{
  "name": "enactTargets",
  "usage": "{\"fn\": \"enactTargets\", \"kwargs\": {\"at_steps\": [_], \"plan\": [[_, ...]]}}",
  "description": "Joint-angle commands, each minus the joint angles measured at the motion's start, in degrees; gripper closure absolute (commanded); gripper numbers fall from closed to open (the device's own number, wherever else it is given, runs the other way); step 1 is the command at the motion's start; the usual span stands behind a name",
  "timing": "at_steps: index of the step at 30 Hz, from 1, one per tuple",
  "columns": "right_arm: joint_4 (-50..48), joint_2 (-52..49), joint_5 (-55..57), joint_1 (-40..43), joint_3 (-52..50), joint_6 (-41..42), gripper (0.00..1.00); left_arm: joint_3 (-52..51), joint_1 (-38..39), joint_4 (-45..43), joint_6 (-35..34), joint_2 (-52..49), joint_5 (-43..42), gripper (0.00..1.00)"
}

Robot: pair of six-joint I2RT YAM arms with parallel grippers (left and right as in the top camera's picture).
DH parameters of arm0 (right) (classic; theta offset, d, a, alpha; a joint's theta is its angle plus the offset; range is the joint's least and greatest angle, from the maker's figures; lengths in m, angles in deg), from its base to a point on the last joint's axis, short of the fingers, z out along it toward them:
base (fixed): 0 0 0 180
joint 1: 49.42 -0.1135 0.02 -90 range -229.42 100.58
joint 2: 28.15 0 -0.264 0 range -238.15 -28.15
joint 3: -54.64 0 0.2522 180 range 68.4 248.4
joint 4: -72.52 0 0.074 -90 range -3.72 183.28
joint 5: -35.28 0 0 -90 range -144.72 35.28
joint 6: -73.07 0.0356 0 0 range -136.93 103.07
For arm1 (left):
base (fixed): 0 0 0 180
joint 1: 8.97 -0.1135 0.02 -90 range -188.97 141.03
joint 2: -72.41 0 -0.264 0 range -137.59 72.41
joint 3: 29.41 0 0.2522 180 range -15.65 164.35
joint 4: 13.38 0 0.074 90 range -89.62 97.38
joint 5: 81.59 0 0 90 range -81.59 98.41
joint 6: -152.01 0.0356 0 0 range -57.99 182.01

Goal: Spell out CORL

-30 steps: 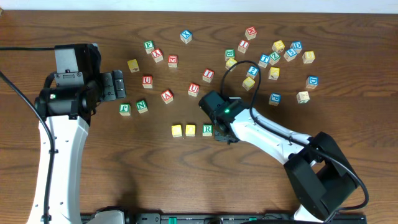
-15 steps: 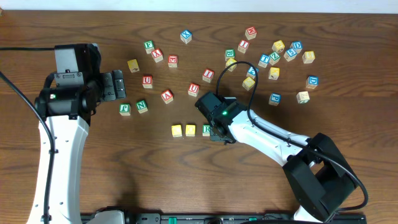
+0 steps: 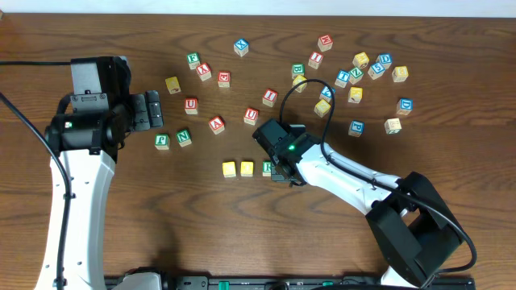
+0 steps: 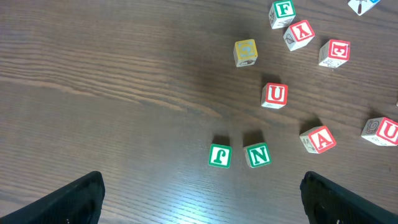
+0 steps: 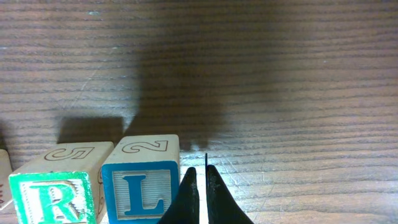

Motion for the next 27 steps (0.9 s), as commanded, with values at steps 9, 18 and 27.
{"fn": "enactTargets", "kwargs": {"at_steps": [9, 18, 27], "plan": [[-1.4, -0.61, -0.94, -0.39, -0.68, 0.68, 0.99, 0.22, -0.2, 0.0, 0.35, -0.31, -0.31, 0.01], [-3.26, -0.61, -1.9, -0.46, -0.7, -0.37, 0.99, 0.22, -0.2, 0.0, 0.35, -0.31, -0.31, 0.01], [-4.22, -0.61, -2.01, -0.79, -0.7, -0.85, 0.99, 0.22, -0.2, 0.0, 0.35, -0.31, -0.31, 0.01]]}}
